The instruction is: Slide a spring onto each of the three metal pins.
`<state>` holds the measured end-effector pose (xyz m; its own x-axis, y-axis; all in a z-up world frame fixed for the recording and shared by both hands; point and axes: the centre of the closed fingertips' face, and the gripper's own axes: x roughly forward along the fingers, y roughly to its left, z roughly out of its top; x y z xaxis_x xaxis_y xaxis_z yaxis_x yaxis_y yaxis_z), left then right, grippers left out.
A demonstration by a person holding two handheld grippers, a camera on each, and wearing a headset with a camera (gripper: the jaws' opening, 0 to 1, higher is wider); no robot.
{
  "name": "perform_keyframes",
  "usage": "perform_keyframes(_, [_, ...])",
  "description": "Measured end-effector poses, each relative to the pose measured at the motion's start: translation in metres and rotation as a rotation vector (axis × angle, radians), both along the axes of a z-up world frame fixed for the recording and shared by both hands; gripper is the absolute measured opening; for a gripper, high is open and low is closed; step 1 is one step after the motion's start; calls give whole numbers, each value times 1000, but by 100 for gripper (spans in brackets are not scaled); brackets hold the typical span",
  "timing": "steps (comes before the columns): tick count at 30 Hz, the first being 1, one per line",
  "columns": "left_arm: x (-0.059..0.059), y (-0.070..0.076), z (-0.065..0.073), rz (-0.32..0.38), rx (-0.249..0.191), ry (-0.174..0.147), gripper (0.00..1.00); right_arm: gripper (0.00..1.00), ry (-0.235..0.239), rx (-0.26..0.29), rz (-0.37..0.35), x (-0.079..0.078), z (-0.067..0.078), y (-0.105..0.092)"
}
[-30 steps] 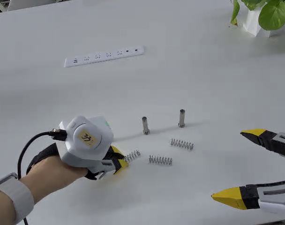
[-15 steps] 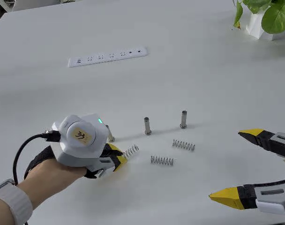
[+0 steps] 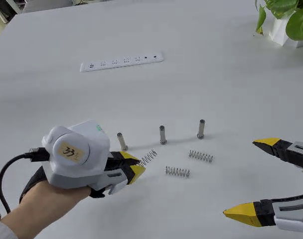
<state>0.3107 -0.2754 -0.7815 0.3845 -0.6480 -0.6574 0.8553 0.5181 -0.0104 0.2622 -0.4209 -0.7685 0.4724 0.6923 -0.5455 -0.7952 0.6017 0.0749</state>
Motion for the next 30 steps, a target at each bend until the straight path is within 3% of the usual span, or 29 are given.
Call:
perform_keyframes(10, [-9, -18, 19, -61, -39, -36, 7, 95, -41, -14, 59, 6, 14, 10])
perform_keyframes(18, [-12, -36, 35, -121, -45, -82, 7, 90, -105, -19, 122, 17, 40, 20])
perform_keyframes(23, [-20, -47, 37, -181, -35, -97, 7, 80, -126, -41, 177, 22, 46, 26])
perform_keyframes(30, [-33, -58, 34, -264, -11, -108, 7, 62, -104, -88, 306, 11, 42, 38])
